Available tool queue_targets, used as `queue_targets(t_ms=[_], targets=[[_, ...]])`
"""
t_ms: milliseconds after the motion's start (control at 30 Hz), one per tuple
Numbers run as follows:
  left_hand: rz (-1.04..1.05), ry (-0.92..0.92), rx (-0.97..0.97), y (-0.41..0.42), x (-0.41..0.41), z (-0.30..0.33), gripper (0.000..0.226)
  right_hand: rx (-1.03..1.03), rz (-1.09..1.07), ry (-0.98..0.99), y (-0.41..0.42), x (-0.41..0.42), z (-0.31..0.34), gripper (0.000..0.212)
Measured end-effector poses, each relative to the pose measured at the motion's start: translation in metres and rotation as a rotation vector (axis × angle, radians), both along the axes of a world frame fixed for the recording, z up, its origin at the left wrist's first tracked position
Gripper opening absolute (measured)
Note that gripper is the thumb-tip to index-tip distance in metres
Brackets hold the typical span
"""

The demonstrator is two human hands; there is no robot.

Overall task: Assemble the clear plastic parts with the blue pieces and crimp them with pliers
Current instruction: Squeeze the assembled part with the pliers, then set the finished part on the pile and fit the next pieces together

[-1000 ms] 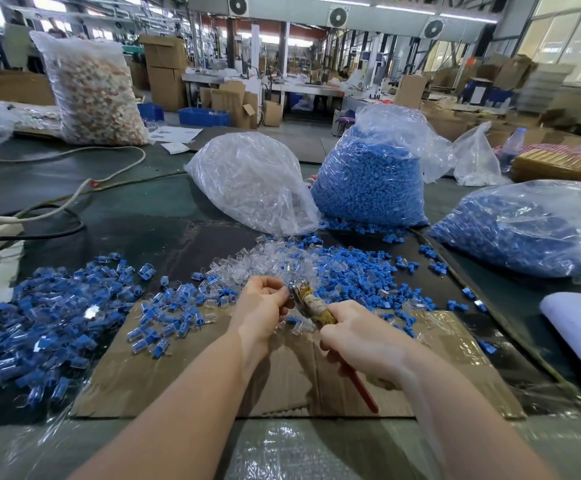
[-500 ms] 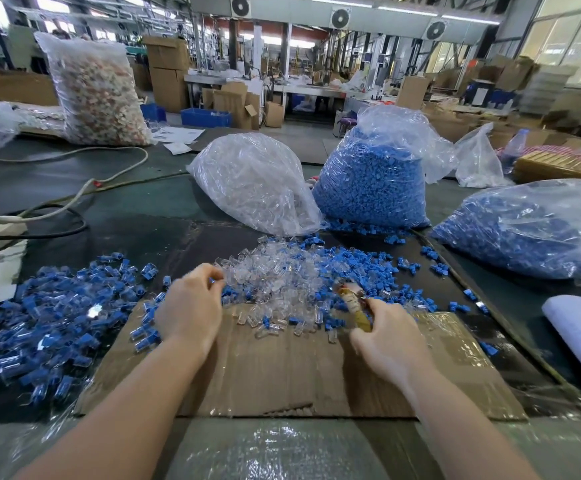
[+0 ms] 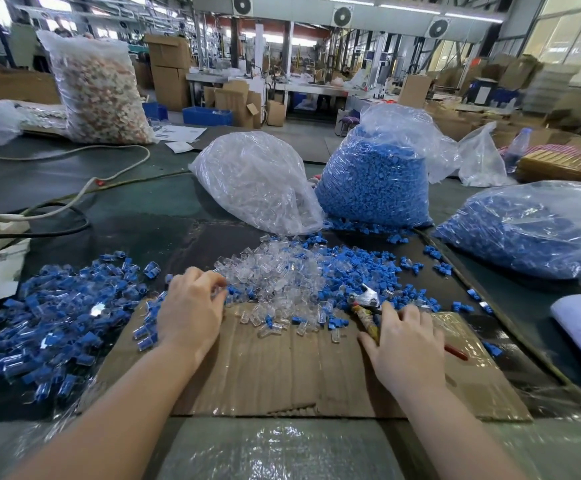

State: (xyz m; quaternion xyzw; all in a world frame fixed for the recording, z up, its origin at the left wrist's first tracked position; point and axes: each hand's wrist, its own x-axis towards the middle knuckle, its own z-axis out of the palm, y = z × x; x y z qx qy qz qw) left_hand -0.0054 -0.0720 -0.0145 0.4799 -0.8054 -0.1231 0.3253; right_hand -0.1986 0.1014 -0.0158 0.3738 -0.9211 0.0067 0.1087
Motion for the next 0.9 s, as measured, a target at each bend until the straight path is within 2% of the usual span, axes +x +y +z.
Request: queue_targets(t_ms=[200,267,433,633,900], targets=[[-0.269,0.074,0.066,0.031,-0.030,-0.004,0.011,-0.112,0.059,-0.034,-0.003,0.006,0.003,0.054],[-0.350,0.055,0.064,0.043,-0.041,-0.006,0.014,-0.154,0.163,-0.022,-0.007,0.009,0.004,0.043],[-0.483,0.005,0.035,0.069,-0.066,-0.012,0.028,-0.095,0.288,-0.057,-0.016,0.012,0.005,0.037],[-0.427,-0.118,0.005,0.084,-0.084,-0.022,0.033,-0.119,0.296,-0.077,-0.019,0.013,0.005,0.025],[-0.466,0.077,0.072,0.084,-0.078,-0.020,0.006,-0.134,0.360,-0.040,-0.021,0.012,0.000,0.016]])
